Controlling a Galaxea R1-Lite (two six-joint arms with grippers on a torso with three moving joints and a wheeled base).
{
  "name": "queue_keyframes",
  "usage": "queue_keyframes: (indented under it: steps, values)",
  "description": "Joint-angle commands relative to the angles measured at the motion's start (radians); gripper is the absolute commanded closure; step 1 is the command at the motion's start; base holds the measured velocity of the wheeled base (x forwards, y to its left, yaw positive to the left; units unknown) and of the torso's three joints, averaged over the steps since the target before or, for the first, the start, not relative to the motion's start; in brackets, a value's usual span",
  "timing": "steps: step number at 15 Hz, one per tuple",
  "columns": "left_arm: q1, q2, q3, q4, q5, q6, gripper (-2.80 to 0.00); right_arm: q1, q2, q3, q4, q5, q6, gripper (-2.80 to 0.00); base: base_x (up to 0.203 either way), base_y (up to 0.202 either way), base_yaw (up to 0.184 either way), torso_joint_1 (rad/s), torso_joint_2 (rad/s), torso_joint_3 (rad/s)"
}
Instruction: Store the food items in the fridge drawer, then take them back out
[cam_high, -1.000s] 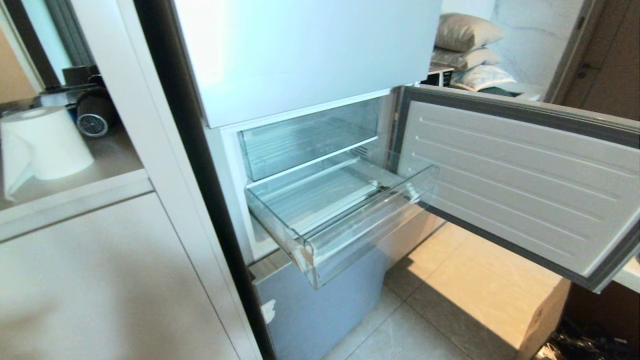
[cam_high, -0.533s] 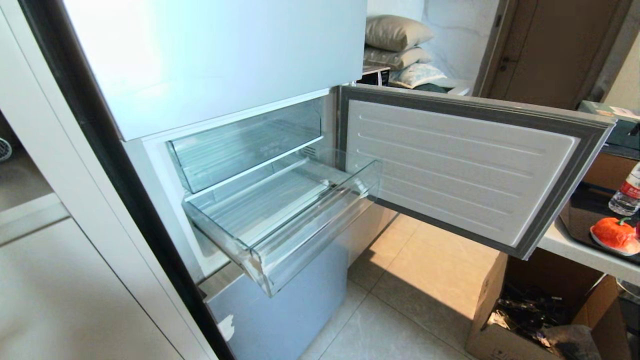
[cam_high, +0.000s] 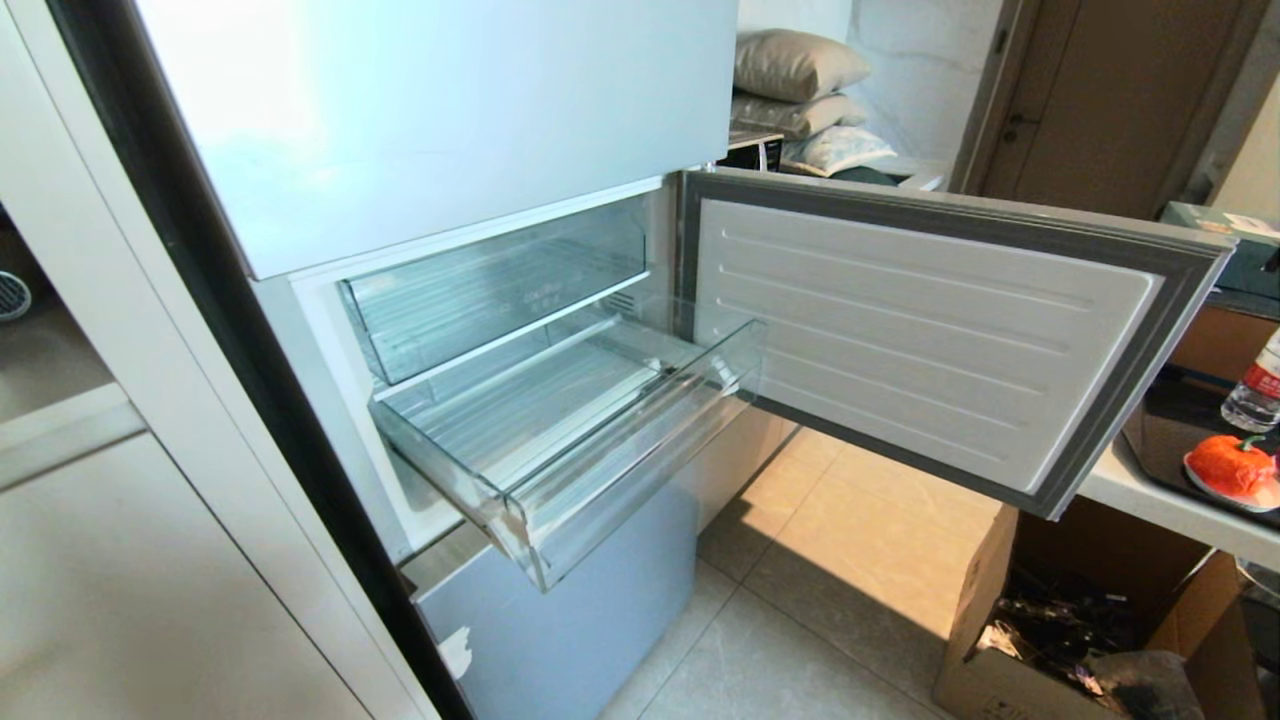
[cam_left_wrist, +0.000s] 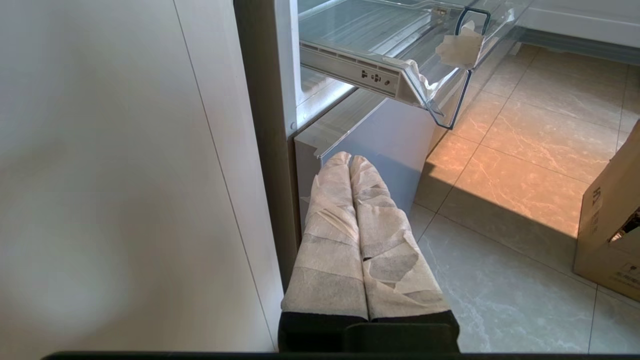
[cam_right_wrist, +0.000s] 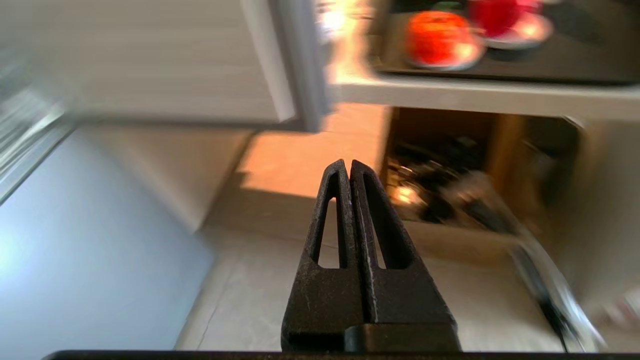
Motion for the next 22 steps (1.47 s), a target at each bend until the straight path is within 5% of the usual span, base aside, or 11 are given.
queue_keyframes:
  steps: [1,5,12,13,22]
  values:
    - [0.0,0.0,0.0,0.0,0.001,0.0,0.0,-0.132,0.307,-0.087,-0.043,-0.001,0.02,0.0,0.0,0.0,0.0,0.0,0.0,0.0]
    - [0.0,0.0,0.0,0.0,0.001,0.0,0.0,-0.318,0.701,-0.226,-0.229,0.014,0.034,0.0,0.0,0.0,0.0,0.0,0.0,0.0]
    - [0.0,0.0,0.0,0.001,0.001,0.0,0.0,-0.498,1.187,-0.548,-0.384,0.081,-0.011,0.0,0.0,0.0,0.0,0.0,0.0,0.0]
    - [0.0,0.0,0.0,0.0,0.001,0.0,0.0,-0.513,1.236,-0.599,-0.39,0.101,-0.025,-2.8,0.0,0.0,0.0,0.0,0.0,0.0]
    - [0.0,0.0,0.0,0.0,0.001,0.0,0.0,-0.545,1.546,-0.896,-0.585,0.145,-0.083,-2.8,0.0,0.0,0.0,0.0,0.0,0.0]
